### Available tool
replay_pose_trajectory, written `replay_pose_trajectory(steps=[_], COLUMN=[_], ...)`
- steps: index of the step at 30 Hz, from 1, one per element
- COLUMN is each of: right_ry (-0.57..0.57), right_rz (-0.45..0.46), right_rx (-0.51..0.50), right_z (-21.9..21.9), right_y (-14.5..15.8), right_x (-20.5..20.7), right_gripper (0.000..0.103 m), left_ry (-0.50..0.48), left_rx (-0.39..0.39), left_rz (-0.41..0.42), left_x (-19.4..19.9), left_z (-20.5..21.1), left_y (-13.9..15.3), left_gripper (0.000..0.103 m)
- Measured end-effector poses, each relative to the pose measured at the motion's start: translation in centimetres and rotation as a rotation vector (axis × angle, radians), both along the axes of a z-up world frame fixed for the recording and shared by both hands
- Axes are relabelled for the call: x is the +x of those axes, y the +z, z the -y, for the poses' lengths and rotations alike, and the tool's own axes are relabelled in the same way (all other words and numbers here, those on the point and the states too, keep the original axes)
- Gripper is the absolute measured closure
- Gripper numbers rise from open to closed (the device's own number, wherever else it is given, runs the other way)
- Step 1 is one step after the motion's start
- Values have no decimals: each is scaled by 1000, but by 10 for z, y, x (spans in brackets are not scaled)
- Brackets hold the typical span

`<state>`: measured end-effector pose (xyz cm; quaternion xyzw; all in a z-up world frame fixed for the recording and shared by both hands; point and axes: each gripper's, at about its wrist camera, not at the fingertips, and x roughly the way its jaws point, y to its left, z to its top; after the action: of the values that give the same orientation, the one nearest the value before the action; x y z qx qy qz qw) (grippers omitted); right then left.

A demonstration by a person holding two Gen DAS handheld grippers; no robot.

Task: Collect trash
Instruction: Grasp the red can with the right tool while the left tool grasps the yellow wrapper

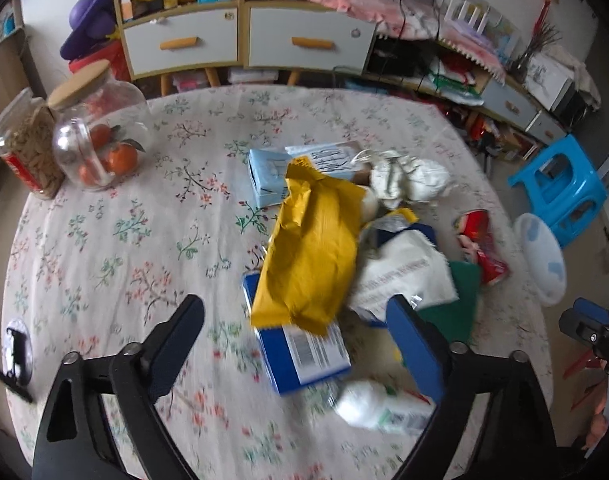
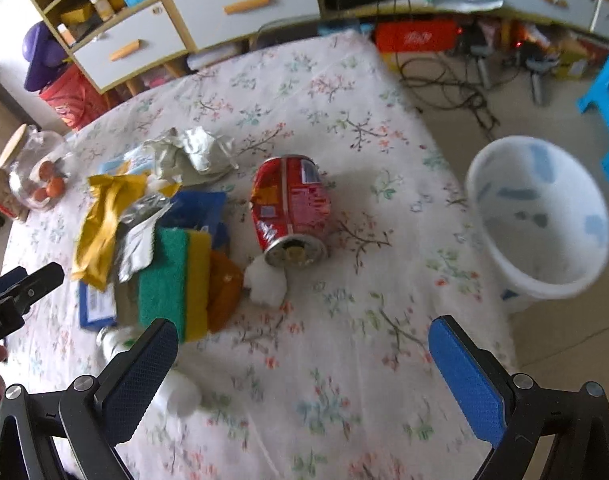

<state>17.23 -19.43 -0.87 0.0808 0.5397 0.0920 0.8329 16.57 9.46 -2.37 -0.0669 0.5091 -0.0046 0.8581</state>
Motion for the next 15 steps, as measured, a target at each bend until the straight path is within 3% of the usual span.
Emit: replay_pose_trajectory(steps=[4, 9, 15], right_ry=[-17, -73, -86], right_rz=[-73, -135, -191], right_rx=[59, 76, 111], right_z=[2, 4, -4], right_y=[-24, -50, -69], right_x=[27, 56, 74], right_gripper=[0, 8, 19], left_ry=[4, 26, 34], left_rx=[-27, -31, -47], left_rz=[-31, -70, -85], left_x=[22, 45, 55], left_z=[-2, -4, -3], left_y=[-16, -35, -41], left_gripper=[17, 24, 41])
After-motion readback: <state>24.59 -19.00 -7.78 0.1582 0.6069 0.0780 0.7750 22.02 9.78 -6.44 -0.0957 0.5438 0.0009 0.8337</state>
